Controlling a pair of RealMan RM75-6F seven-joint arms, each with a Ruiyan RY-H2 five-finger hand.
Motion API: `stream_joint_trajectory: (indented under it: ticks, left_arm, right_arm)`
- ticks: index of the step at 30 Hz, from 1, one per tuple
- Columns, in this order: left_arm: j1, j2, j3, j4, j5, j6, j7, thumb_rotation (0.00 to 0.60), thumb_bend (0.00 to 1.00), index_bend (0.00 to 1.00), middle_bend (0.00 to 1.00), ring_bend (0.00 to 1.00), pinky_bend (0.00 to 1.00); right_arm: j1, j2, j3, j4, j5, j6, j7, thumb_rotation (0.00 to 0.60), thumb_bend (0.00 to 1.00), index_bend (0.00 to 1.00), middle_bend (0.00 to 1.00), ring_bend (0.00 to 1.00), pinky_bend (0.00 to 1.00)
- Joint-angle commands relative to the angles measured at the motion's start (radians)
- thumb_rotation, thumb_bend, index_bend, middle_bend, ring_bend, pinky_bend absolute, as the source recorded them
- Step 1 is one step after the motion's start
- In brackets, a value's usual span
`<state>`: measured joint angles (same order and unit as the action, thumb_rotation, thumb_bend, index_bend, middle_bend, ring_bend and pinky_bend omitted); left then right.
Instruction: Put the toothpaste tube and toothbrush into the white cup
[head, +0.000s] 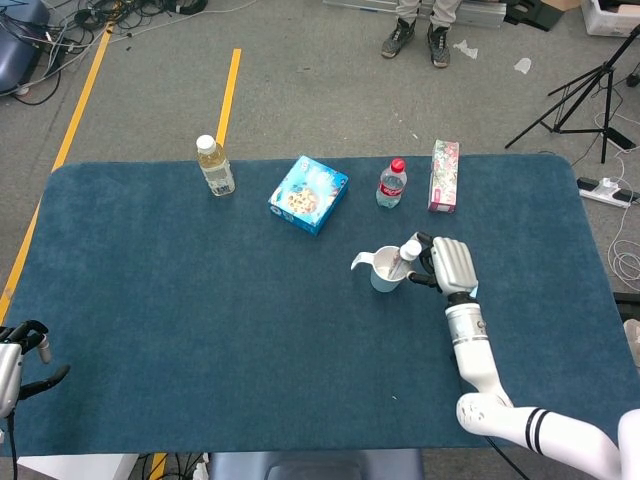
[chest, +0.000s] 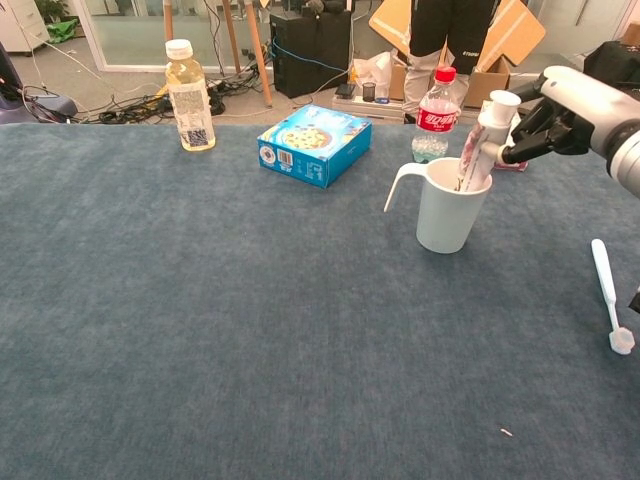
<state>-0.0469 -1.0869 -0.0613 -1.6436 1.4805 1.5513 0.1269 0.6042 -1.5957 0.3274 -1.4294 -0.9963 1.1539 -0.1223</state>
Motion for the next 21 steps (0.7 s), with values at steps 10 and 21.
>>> stream_joint_trajectory:
  ticks: [10,21]
  left_arm:
    - [0.002,0.004,0.001,-0.004,0.002,0.002,-0.007,0.6,0.0,0.68,0.41,0.46,0.35]
    - [0.003,0.005,0.001,-0.004,0.002,0.002,-0.009,0.6,0.0,0.68,0.41,0.46,0.35]
  right_arm:
    - [0.017,-0.043,0.0,0.069,0.01,-0.049,0.013,0.6,0.37,0.65,1.0,1.0,1.0]
    - [0.02,-0.04,0.003,0.074,0.024,-0.078,0.005,0.6,0.29,0.57,1.0,1.0,1.0]
